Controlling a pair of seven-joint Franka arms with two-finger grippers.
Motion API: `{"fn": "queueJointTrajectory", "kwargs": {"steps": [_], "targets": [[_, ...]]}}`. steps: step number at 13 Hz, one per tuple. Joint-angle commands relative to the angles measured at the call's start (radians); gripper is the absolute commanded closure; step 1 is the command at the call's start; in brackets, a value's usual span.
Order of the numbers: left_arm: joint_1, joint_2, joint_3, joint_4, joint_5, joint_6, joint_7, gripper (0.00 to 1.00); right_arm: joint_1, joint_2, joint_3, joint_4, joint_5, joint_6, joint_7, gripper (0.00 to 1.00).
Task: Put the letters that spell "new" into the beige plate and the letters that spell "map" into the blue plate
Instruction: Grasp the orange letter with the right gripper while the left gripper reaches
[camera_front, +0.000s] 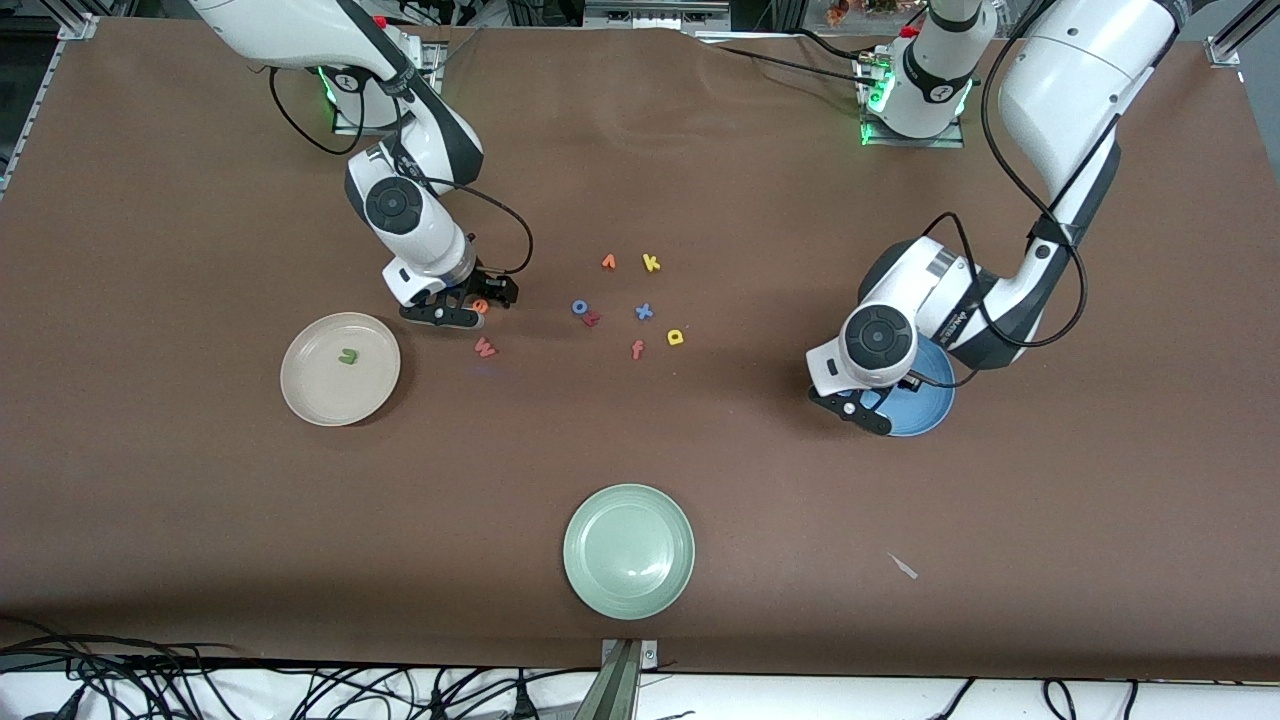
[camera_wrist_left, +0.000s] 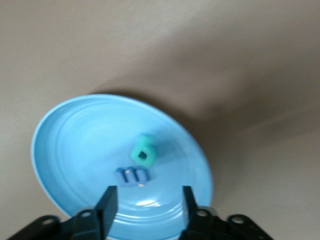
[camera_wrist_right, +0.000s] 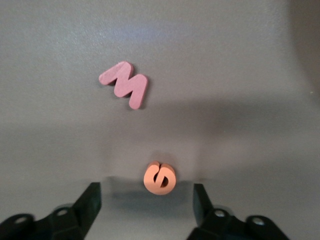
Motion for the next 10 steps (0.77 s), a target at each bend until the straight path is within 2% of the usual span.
{"fn": "queueJointTrajectory", "kwargs": {"steps": [1,3,4,6,8,10], "targets": [[-0.015,-0.015,-0.043,0.014,-0.078,-0.006,-0.084,0.00,-0.001,0.012,-0.001,-0.011,-0.032,0.036,0.017,0.24],[-0.043,-0.009,-0.072,0.025,-0.206,0.009,-0.153,0.00,-0.003,0.013,-0.004,-0.009,-0.047,0.038,0.017,0.36],[-0.072,-0.009,-0.074,0.034,-0.227,0.020,-0.205,0.00,-0.003,0.014,-0.006,-0.009,-0.052,0.038,0.017,0.44],[-0.141,0.008,-0.074,0.044,-0.236,0.070,-0.349,0.00,-0.003,0.016,-0.006,-0.009,-0.052,0.038,0.017,0.59],[-0.176,0.042,-0.072,0.046,-0.235,0.177,-0.518,0.00,-0.003,0.016,-0.007,-0.009,-0.061,0.036,0.016,0.75],[-0.204,0.083,-0.069,0.046,-0.235,0.275,-0.569,0.00,-0.003,0.011,-0.018,-0.009,-0.066,0.035,0.011,0.88]]}}
